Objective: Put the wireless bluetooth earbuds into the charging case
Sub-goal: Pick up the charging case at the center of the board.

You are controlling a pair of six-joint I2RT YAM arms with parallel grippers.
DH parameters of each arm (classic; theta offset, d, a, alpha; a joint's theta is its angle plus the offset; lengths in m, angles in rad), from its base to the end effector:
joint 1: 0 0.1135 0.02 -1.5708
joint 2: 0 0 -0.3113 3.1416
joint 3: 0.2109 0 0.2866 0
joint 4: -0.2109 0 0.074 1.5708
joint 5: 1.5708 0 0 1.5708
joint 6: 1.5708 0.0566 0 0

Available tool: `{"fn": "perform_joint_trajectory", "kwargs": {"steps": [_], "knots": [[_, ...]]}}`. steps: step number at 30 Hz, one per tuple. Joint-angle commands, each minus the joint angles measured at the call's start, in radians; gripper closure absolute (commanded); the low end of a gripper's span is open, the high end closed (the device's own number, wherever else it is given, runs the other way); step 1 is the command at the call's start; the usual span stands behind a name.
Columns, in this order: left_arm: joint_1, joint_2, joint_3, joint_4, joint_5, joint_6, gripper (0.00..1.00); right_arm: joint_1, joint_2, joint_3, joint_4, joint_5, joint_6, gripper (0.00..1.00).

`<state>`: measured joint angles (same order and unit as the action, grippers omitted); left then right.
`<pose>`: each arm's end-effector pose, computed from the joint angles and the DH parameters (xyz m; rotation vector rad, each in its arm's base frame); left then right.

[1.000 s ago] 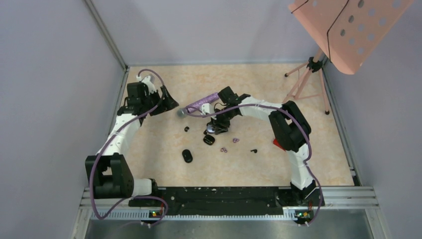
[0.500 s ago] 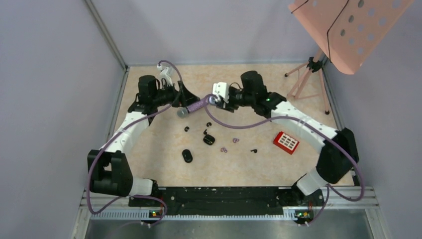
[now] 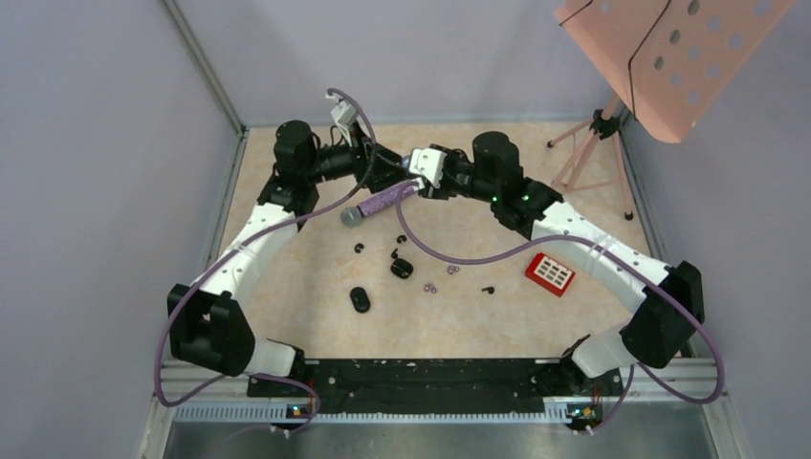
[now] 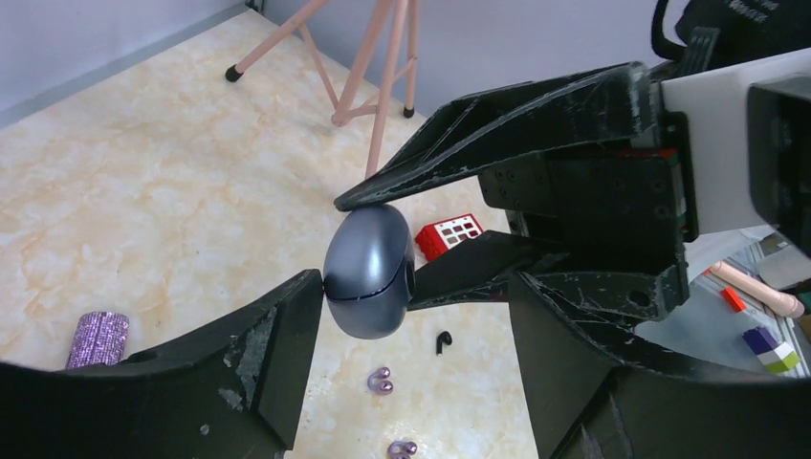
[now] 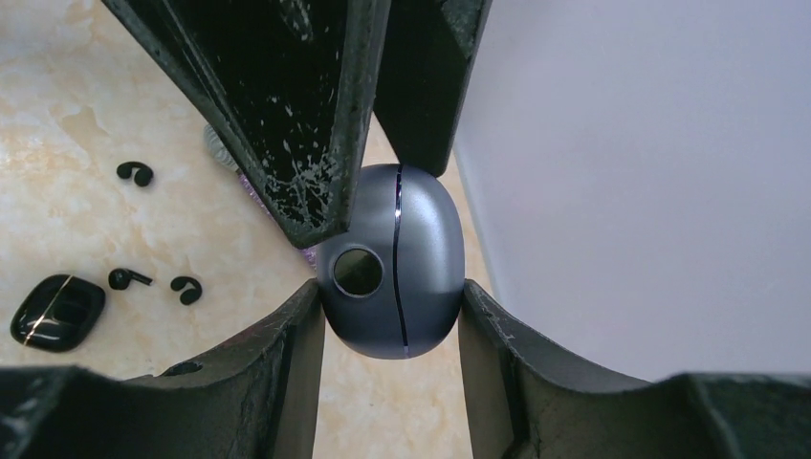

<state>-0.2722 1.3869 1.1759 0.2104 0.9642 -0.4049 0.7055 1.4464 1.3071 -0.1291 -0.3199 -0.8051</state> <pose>0.3303 -0.1405 0.4195 0.6959 1.5773 -1.2611 0.2857 0.2667 0.4090 -1.4085 1.1700 0.2239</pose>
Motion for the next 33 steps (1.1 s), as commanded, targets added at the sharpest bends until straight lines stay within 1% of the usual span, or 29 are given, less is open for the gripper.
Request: {"fn": "perform_joint_trajectory", "kwargs": {"steps": [1,5,7,9,12,16,21,26,28,29,31,32,33], "knots": [[-0.007,0.031,0.041,0.027,0.000,0.023,0.24,0.011,-0.028,0.028,0.081,0.029,0.030,0.67],[-0.007,0.048,0.056,0.026,-0.041,0.005,0.25,0.016,-0.041,0.017,0.102,0.028,0.027,0.68],[-0.008,0.047,0.059,0.029,-0.056,0.005,0.20,0.018,-0.042,0.012,0.100,0.031,0.018,0.68],[-0.008,0.044,0.060,0.026,-0.061,0.006,0.19,0.019,-0.048,0.005,0.103,0.032,0.016,0.68],[-0.008,0.061,0.073,0.010,-0.019,0.001,0.27,0.022,-0.055,-0.001,0.119,0.030,0.017,0.69],[-0.011,0.082,0.074,0.020,0.043,-0.009,0.39,0.033,-0.053,-0.003,0.122,0.041,0.017,0.69],[-0.016,0.095,0.075,0.020,0.059,-0.004,0.43,0.044,-0.063,-0.011,0.171,0.045,0.020,0.69],[-0.016,0.108,0.078,0.058,0.071,-0.036,0.61,0.052,-0.066,-0.017,0.167,0.046,0.010,0.69],[-0.016,0.112,0.077,0.076,0.079,-0.045,0.77,0.053,-0.069,-0.021,0.163,0.047,0.005,0.67],[-0.015,0.113,0.077,0.080,0.081,-0.047,0.84,0.053,-0.070,-0.024,0.159,0.047,0.006,0.62],[-0.015,0.113,0.075,0.085,0.093,-0.045,0.96,0.053,-0.065,-0.013,0.104,0.045,0.011,0.45],[-0.016,0.111,0.074,0.084,0.101,-0.037,0.99,0.052,-0.062,0.004,0.055,0.044,0.020,0.38],[-0.016,0.109,0.071,0.078,0.107,-0.021,1.00,0.050,-0.058,0.027,-0.008,0.042,0.030,0.34]]}}
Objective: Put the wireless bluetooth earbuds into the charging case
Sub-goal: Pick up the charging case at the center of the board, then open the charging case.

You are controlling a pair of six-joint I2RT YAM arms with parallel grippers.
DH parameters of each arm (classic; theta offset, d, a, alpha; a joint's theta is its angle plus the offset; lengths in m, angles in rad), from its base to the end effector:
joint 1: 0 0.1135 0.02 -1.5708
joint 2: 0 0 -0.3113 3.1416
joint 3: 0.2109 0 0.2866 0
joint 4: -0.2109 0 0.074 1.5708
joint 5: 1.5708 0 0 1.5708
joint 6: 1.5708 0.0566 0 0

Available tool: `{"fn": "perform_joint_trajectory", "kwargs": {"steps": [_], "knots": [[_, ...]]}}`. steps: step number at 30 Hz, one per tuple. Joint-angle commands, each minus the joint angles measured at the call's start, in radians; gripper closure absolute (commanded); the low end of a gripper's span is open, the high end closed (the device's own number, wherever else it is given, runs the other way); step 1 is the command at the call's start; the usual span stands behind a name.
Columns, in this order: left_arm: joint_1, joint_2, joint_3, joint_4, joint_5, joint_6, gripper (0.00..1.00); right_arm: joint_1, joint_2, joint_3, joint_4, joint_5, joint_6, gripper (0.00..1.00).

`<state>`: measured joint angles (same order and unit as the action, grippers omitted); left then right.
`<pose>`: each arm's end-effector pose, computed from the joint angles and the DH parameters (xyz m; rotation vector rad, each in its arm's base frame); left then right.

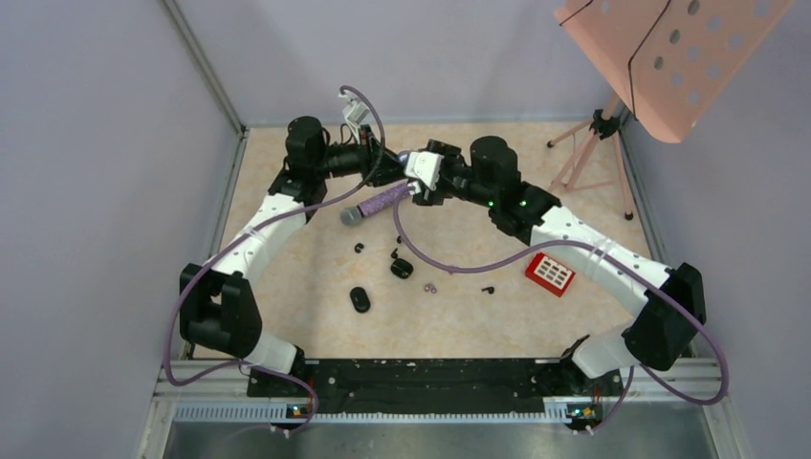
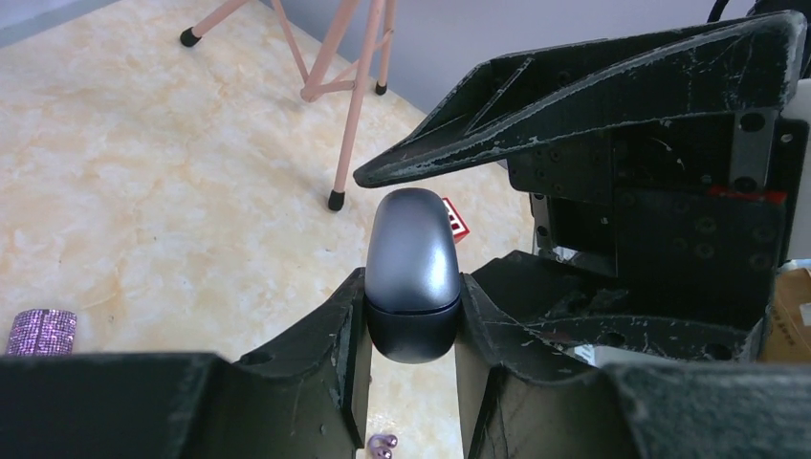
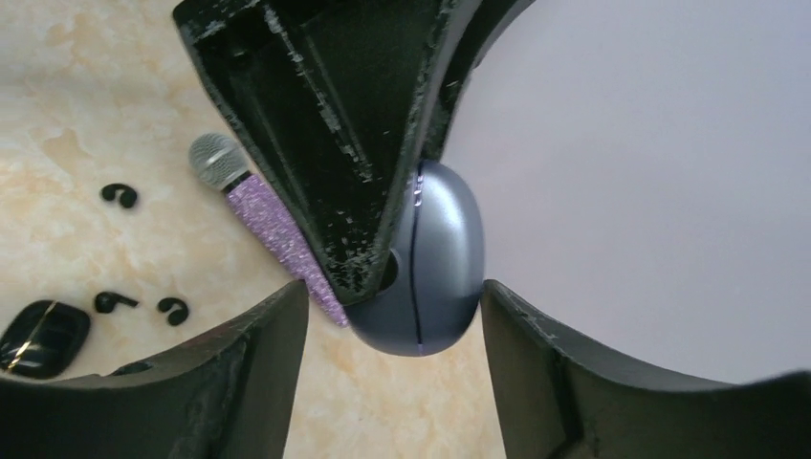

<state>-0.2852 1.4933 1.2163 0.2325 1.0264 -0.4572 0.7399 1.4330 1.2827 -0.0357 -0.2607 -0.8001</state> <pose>0.3559 -0.1548 0.4003 0.7079 1.6359 -1.3684 0.2780 0.2736 0.4154 -1.3500 1.1199 0.1850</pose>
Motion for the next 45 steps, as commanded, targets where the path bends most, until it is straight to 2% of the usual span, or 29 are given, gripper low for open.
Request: {"fn": "perform_joint_trajectory", "kwargs": {"steps": [1,5,7,10,14,19,27,34,39,42,45], "knots": [[-0.002,-0.002,0.028,0.045,0.052,0.053,1.00,0.006,-0.041,0.081,-0.171,-0.035,0.034,0.30],[-0.001,-0.026,0.012,0.009,0.081,0.164,1.00,-0.089,-0.011,0.236,-0.422,-0.221,0.136,0.20],[-0.003,-0.042,-0.014,0.009,0.097,0.219,1.00,-0.149,0.043,0.367,-0.533,-0.324,0.243,0.19],[-0.004,-0.076,-0.077,0.063,0.142,0.320,1.00,-0.211,0.170,0.600,-0.765,-0.473,0.317,0.24],[-0.017,-0.108,-0.123,0.087,0.160,0.448,1.00,-0.223,0.314,0.809,-0.988,-0.628,0.282,0.35],[-0.041,-0.115,-0.123,0.095,0.170,0.503,1.00,-0.221,0.340,0.785,-1.004,-0.701,0.252,0.39],[-0.058,-0.108,-0.129,0.140,0.149,0.462,1.00,-0.212,0.338,0.748,-1.016,-0.698,0.218,0.41],[-0.062,-0.093,-0.126,0.185,0.130,0.394,1.00,-0.209,0.348,0.735,-1.018,-0.690,0.207,0.51],[-0.066,-0.089,-0.131,0.190,0.121,0.378,0.99,-0.200,0.352,0.753,-1.018,-0.663,0.196,0.67],[-0.069,-0.084,-0.136,0.168,0.098,0.379,0.71,-0.190,0.351,0.778,-1.022,-0.622,0.186,0.74],[-0.068,-0.092,-0.151,0.134,0.086,0.404,0.54,-0.177,0.347,0.813,-1.056,-0.556,0.143,0.79]]}}
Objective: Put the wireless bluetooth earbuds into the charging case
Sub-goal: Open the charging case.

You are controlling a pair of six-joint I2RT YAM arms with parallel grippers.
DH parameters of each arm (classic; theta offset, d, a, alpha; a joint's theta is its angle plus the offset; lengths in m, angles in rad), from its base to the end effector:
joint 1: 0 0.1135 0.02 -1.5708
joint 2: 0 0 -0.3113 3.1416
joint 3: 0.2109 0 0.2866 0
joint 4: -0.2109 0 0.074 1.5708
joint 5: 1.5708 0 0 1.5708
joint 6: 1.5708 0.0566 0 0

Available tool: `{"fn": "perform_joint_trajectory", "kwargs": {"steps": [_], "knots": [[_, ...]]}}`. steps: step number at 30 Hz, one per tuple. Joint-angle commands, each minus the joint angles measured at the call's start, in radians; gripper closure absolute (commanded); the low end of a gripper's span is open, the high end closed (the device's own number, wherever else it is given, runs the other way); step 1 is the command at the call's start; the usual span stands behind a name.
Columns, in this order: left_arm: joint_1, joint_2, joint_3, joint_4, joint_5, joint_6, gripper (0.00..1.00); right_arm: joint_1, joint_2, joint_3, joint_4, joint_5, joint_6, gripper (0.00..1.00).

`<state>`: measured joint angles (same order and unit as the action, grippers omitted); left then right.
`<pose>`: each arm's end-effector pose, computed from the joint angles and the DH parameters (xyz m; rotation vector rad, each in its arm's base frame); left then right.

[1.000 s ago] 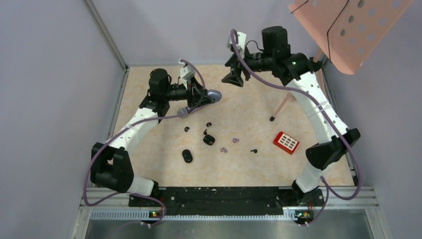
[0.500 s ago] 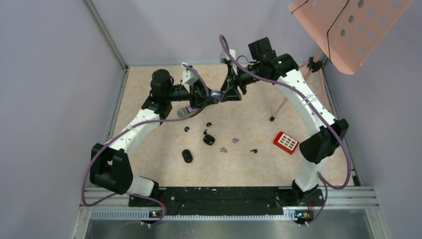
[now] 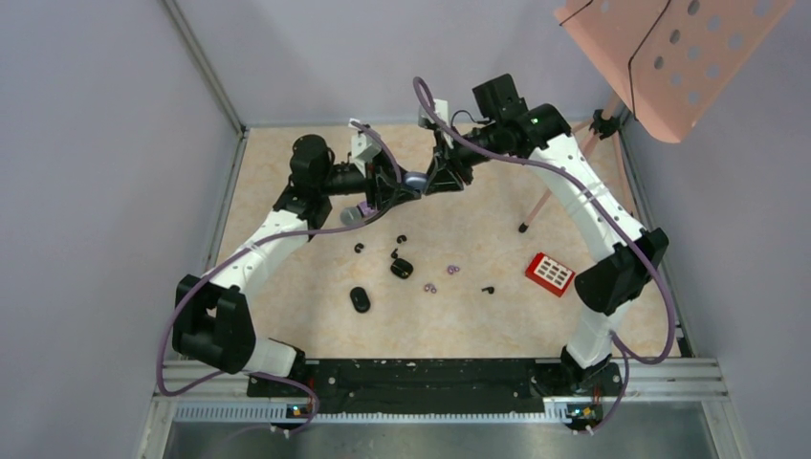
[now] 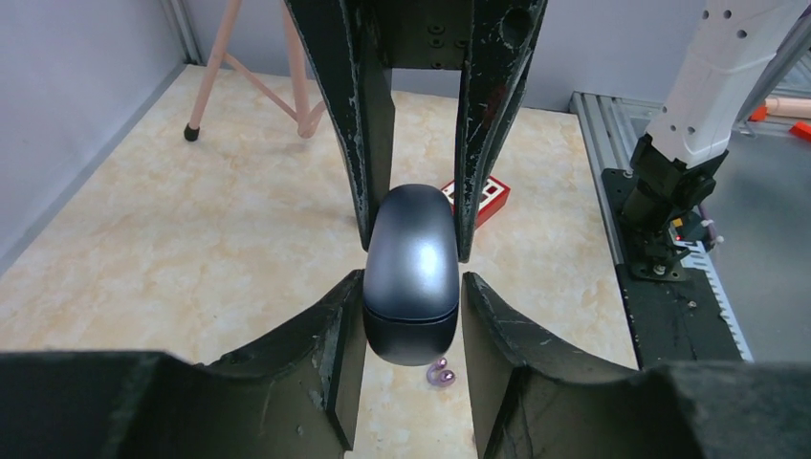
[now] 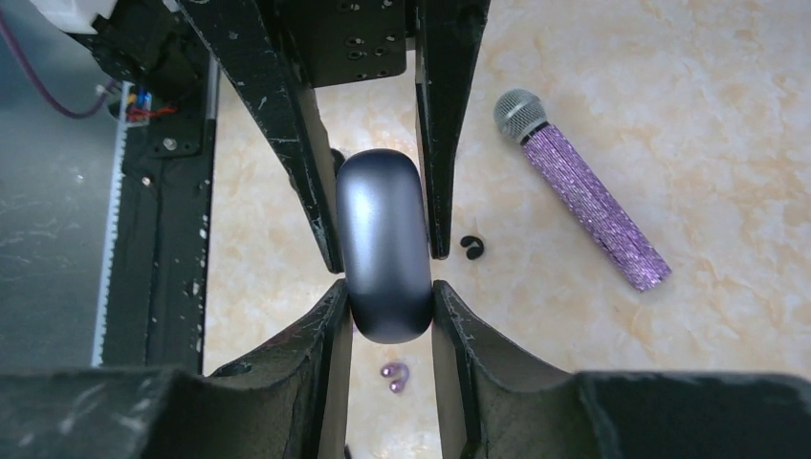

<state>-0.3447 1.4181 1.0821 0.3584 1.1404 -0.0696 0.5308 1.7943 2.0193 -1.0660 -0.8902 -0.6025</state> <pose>0.3164 -0.1682 0.3876 1.1142 1.2756 -1.1867 0.3416 0.2515 0.4564 -1.5182 1.6398 1.0180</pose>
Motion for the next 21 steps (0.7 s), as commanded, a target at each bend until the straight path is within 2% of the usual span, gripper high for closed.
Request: {"fn": "perform_joint_trajectory", "kwargs": {"steps": [1,6,15,17,21], "knots": [[-0.009,-0.020,-0.023,0.003,-0.028,0.026,0.52,0.038,-0.013,0.091,-0.043,0.102,-0.072,0.80],[-0.009,-0.023,-0.045,0.016,-0.023,0.039,0.53,0.062,-0.003,0.123,-0.109,0.184,-0.126,0.84],[-0.009,-0.015,-0.046,0.043,-0.013,0.032,0.59,0.078,0.021,0.152,-0.135,0.234,-0.130,0.85],[-0.009,-0.014,-0.047,0.046,-0.010,0.031,0.63,0.078,0.027,0.154,-0.135,0.235,-0.127,0.85],[-0.009,-0.009,-0.049,0.053,-0.008,0.027,0.76,0.083,0.031,0.155,-0.135,0.240,-0.127,0.85]]}}
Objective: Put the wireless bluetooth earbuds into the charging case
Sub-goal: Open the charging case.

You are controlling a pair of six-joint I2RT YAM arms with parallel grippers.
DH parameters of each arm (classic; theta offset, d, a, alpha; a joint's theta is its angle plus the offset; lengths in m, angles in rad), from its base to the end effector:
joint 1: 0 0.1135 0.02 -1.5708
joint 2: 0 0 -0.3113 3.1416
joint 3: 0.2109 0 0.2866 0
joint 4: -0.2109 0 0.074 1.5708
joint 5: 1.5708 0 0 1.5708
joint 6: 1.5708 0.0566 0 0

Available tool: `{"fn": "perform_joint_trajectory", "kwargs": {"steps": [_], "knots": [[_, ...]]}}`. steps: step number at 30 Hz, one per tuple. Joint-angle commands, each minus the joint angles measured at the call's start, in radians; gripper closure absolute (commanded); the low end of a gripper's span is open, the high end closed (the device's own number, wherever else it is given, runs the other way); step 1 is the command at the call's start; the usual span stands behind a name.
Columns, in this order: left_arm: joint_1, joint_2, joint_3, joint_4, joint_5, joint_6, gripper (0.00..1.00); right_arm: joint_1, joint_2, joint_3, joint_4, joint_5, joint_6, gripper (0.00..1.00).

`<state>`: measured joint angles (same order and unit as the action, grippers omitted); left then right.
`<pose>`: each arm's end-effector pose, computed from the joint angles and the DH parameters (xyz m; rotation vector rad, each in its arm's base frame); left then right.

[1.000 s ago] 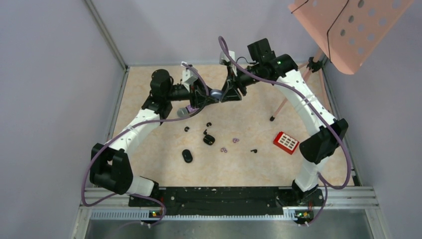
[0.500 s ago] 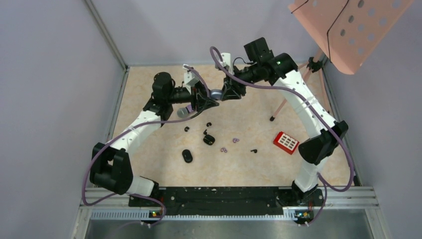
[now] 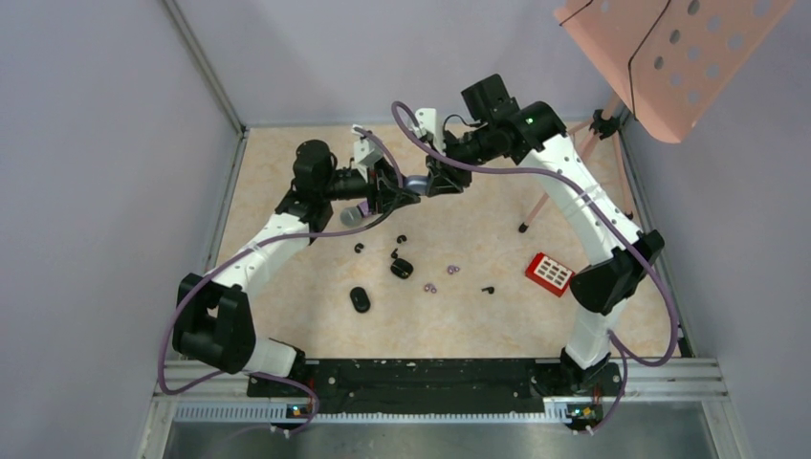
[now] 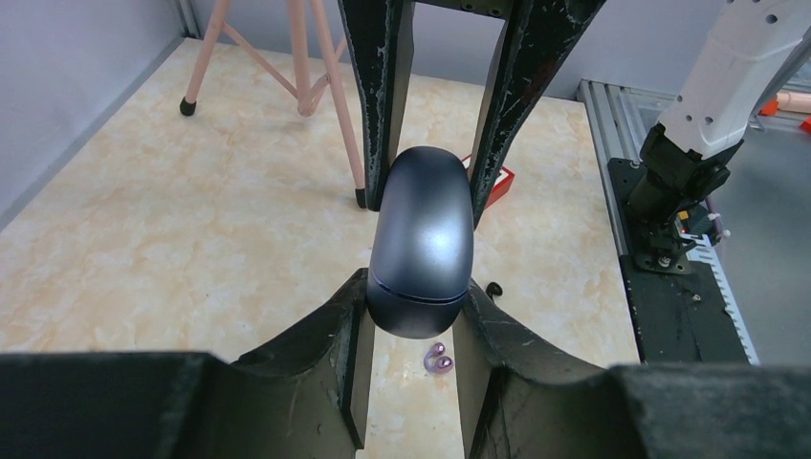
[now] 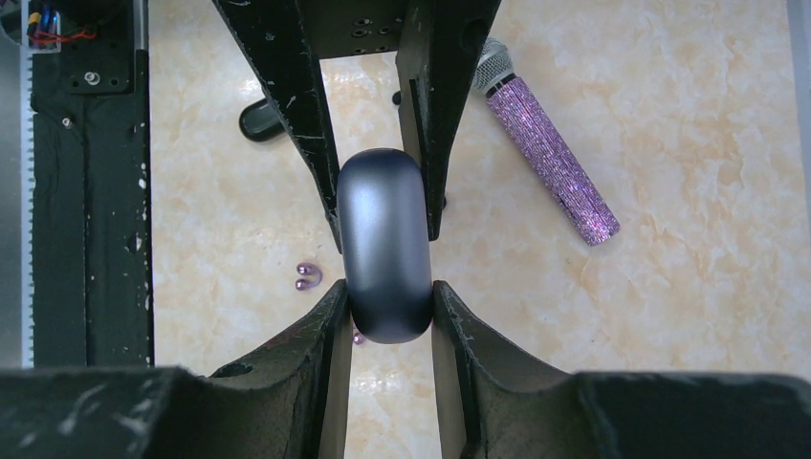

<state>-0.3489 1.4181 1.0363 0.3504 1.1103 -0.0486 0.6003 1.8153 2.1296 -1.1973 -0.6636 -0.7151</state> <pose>0.3155 -0.1687 0.3693 1.0955 1.3237 -1.1772 0.3257 0.2652 0.4676 -1.6458 1.6621 0.7508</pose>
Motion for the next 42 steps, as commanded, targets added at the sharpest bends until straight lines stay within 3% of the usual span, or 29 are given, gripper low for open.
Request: {"fn": "perform_joint_trajectory", "kwargs": {"steps": [1,9,12,15,17,23,28,42], "knots": [[-0.004,-0.008,-0.003,0.063,0.022,0.003,0.80,0.016,0.010,0.046,-0.003,0.016,-0.016,0.85],[-0.004,0.013,-0.013,0.101,0.030,-0.037,1.00,0.018,0.020,0.045,-0.002,0.027,-0.007,0.85],[-0.005,0.016,-0.026,0.132,0.027,-0.063,1.00,0.018,0.025,0.055,-0.003,0.037,0.006,0.81],[-0.002,0.018,-0.041,0.176,0.028,-0.096,1.00,0.019,0.033,0.069,-0.002,0.049,0.045,0.60],[0.001,0.023,-0.047,0.203,0.038,-0.120,1.00,0.018,0.040,0.081,-0.002,0.052,0.073,0.56],[0.002,0.038,-0.064,0.286,0.068,-0.119,1.00,0.009,0.072,0.105,-0.001,0.056,0.130,0.56],[0.000,0.045,-0.085,0.323,0.065,-0.085,1.00,-0.062,0.123,0.156,0.003,-0.047,0.231,0.56],[-0.010,0.058,-0.090,0.328,0.055,-0.076,1.00,-0.127,0.142,0.158,0.045,-0.114,0.331,0.52]]}}
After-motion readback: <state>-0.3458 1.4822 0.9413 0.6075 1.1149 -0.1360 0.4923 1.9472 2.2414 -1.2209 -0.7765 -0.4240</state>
